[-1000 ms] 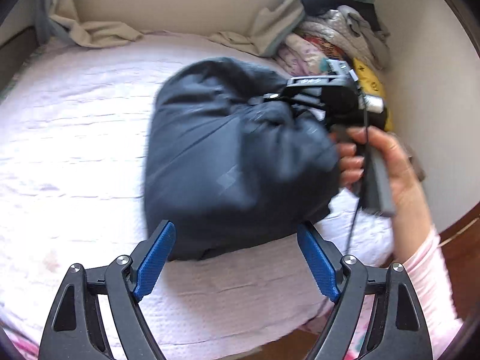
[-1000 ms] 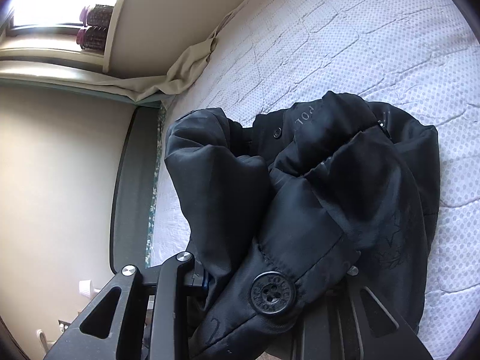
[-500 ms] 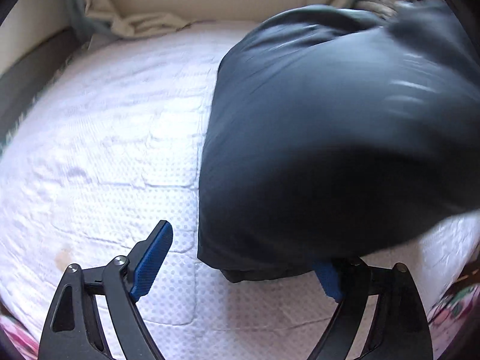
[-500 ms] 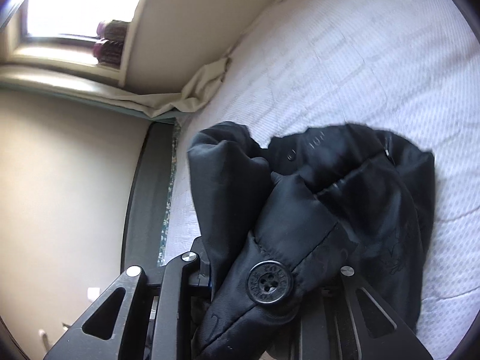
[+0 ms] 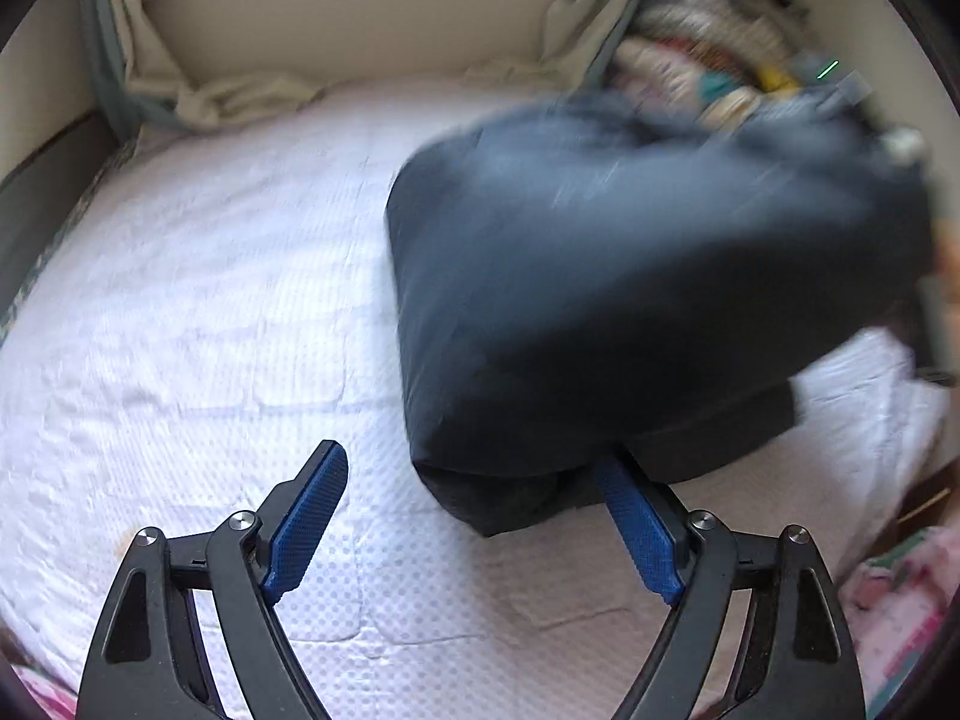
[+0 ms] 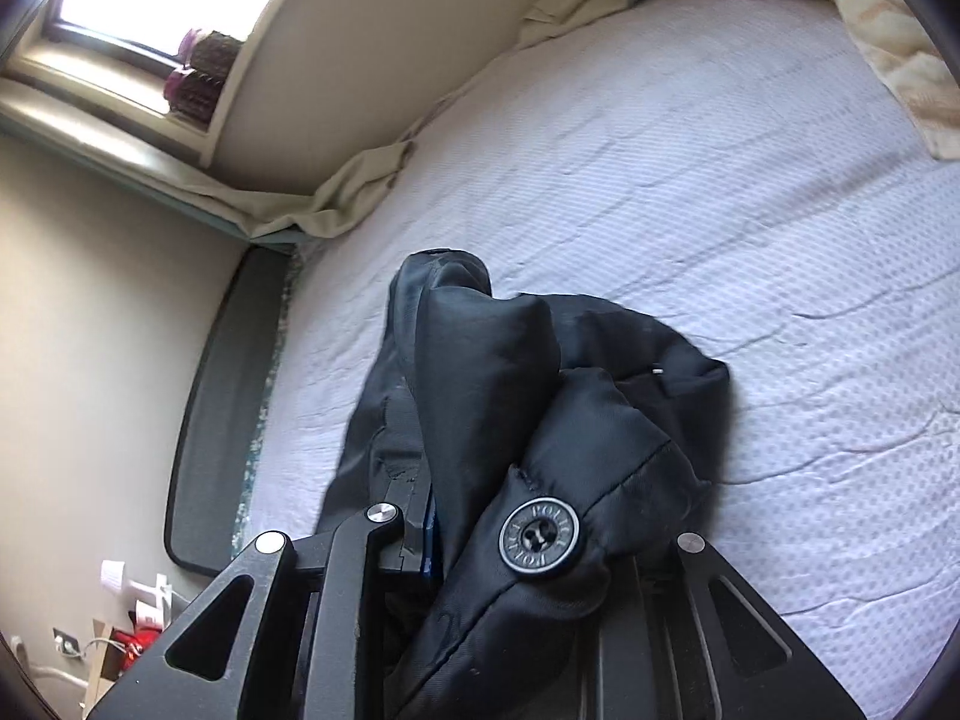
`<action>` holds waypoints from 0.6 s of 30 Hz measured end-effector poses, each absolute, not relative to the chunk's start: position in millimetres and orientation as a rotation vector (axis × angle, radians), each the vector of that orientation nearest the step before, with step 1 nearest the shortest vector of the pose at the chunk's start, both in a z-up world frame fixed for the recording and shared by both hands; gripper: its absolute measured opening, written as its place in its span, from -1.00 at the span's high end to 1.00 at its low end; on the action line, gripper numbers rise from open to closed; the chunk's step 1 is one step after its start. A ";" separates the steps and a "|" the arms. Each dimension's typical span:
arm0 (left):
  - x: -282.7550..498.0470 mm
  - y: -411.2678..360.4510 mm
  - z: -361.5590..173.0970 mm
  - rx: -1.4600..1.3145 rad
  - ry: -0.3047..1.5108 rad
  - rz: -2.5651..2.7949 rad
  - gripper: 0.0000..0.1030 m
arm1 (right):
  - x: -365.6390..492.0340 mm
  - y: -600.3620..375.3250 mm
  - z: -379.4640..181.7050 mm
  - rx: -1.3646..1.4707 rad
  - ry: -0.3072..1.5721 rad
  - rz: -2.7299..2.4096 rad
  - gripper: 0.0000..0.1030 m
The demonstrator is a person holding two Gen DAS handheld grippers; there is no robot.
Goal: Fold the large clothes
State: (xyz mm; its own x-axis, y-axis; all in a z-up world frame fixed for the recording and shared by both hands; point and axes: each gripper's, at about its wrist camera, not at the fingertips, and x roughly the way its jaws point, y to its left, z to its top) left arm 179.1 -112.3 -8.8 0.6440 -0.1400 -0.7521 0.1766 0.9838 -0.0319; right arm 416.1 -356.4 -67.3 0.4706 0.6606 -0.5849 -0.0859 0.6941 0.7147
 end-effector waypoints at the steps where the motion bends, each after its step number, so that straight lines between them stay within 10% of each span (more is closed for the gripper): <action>1: 173.6 -112.7 3.0 0.047 0.815 -0.200 -0.71 | 417.3 -358.7 -70.3 0.679 0.987 0.497 0.67; 18: 223.9 -178.9 -1.0 0.177 0.839 -0.358 -0.69 | 426.0 -391.3 -102.0 0.601 1.022 0.364 0.54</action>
State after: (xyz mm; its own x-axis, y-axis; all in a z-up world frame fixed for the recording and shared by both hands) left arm 223.9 -178.9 -1.0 0.6133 -0.2392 -0.7527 0.3774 0.9260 0.0133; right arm 426.0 -391.3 -102.0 0.4827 0.5477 -0.6834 -0.0080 0.7831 0.6219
